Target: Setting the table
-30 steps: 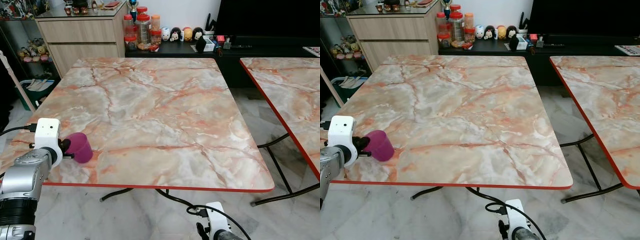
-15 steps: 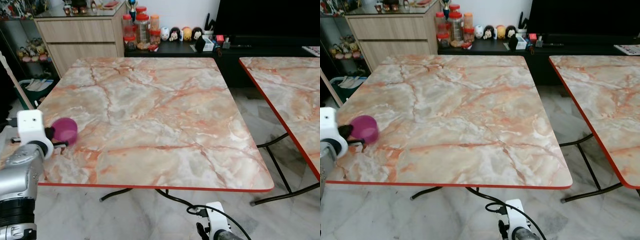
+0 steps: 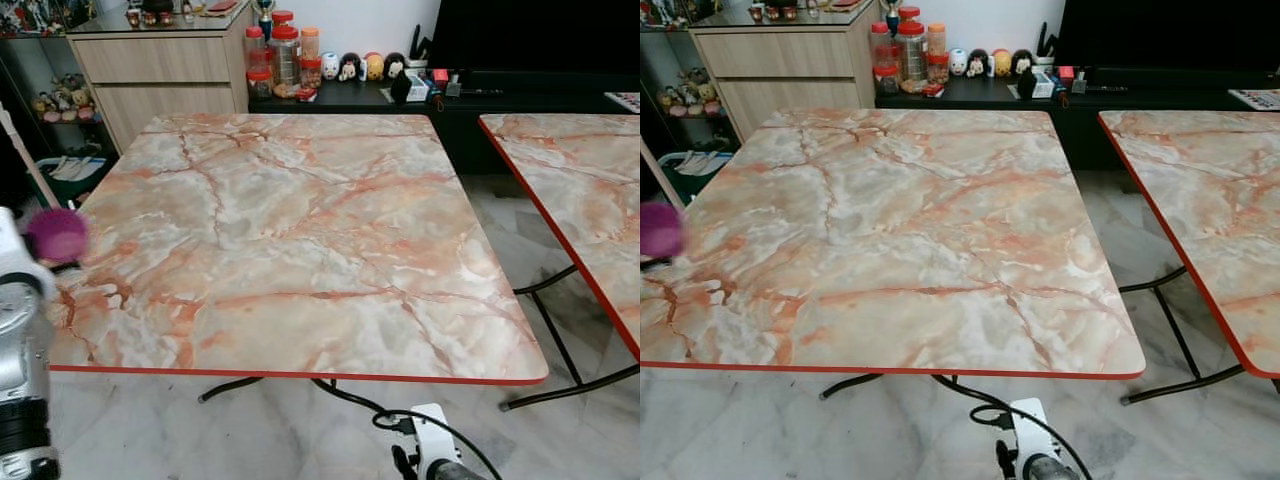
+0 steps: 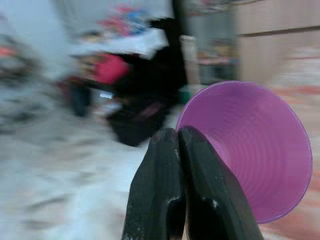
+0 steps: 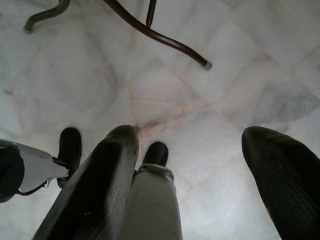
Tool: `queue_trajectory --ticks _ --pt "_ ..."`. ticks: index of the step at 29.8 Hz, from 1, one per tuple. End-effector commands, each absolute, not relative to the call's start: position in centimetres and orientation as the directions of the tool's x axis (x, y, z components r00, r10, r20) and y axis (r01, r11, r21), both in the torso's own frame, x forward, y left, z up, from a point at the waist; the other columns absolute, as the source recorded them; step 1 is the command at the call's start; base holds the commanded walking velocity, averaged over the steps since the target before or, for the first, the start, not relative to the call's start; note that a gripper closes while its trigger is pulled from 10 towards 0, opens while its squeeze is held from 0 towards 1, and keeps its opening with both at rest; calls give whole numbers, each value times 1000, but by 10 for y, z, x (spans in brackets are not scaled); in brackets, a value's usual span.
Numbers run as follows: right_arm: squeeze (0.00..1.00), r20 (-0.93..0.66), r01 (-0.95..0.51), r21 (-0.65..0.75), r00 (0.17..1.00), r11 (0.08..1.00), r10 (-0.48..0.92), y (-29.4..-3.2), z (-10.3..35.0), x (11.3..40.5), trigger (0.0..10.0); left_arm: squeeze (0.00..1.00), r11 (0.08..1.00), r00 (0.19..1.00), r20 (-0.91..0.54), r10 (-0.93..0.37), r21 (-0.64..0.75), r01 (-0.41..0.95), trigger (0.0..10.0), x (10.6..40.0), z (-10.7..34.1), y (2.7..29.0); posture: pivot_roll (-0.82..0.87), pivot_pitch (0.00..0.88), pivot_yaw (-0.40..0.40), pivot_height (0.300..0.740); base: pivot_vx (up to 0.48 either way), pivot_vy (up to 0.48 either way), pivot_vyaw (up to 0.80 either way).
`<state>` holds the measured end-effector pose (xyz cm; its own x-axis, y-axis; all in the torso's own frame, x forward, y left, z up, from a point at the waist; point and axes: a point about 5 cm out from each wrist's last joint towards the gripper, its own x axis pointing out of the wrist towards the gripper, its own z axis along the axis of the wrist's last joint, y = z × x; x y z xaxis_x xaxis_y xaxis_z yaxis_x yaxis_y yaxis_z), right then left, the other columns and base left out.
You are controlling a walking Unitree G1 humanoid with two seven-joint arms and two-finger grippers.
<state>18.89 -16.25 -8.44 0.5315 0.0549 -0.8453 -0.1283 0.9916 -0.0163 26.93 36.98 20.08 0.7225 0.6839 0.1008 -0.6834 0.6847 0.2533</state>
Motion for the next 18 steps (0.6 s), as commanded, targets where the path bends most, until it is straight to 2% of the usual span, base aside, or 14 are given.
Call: queue_trajectory --ticks 1,4,6,8,10,11,12,16,18 --pt "0 -846 -123 -7 530 992 60 -160 -84 189 10000 0 588 652 104 751 342 -733 10000 257 194 384 70 0 -8 732 0 0 0" --pt "0 -847 -121 -5 528 993 60 -160 -85 188 10000 0 495 579 97 810 416 -763 10000 241 185 399 71 0 -7 732 0 0 0" --pt "0 -847 -121 -5 528 993 60 -160 -85 188 10000 0 475 563 98 821 429 -768 10000 237 183 402 71 0 -6 732 0 0 0" --pt "0 -848 -120 -3 527 993 61 -159 -85 187 10000 0 366 503 117 856 550 -751 10000 220 174 417 74 0 -4 732 0 0 0" --pt "0 -849 -119 -2 525 993 61 -159 -86 187 10000 0 294 448 99 889 627 -721 10000 204 160 429 73 0 -1 732 0 0 0" --pt "0 -849 -119 -2 525 993 61 -159 -86 187 10000 0 294 448 99 889 627 -721 10000 204 160 429 73 0 -1 732 0 0 0" --pt "0 -849 -118 -2 525 993 60 -159 -86 186 10000 0 242 392 75 917 678 -694 10000 191 146 437 73 0 0 732 0 0 0" --pt "0 -849 -114 -1 525 993 60 -159 -86 186 10000 0 198 311 13 950 746 -636 10000 170 120 445 69 0 4 732 0 0 0" --pt "0 -849 -112 0 525 994 59 -159 -86 186 10000 0 233 292 -64 954 771 -593 10000 160 98 444 70 0 3 732 0 0 0"
